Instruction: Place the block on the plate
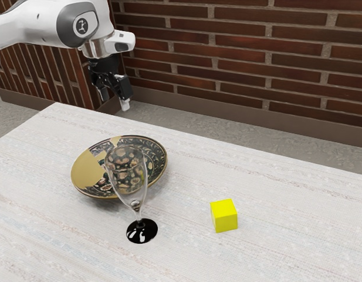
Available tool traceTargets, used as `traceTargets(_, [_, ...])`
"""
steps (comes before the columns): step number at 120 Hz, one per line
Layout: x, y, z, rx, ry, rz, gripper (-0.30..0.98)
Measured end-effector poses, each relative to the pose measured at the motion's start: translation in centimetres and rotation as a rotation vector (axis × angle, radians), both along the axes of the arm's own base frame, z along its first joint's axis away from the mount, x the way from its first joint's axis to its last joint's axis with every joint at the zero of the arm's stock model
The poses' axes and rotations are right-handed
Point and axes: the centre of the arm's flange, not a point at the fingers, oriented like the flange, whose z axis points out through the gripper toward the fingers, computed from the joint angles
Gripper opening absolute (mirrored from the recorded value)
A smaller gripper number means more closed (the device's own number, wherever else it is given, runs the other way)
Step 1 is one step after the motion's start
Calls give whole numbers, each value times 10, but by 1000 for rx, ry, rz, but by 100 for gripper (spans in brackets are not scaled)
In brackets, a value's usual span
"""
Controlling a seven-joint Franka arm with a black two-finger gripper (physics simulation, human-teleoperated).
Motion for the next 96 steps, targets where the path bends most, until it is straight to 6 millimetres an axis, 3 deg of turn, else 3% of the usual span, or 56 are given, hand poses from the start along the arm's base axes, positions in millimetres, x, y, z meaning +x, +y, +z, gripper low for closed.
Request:
traceTargets(32, [0,-1,0,-5,-1,2,69])
traceTargets(42, [8,-8,-12,-17,16,-6,69])
traceTargets(60, [16,-85,-37,-15,54,-141,69])
traceTargets(75, [24,-149,-80,-2,114,-257,68])
traceTargets(96, [33,-204,-139,9,143,-363,69])
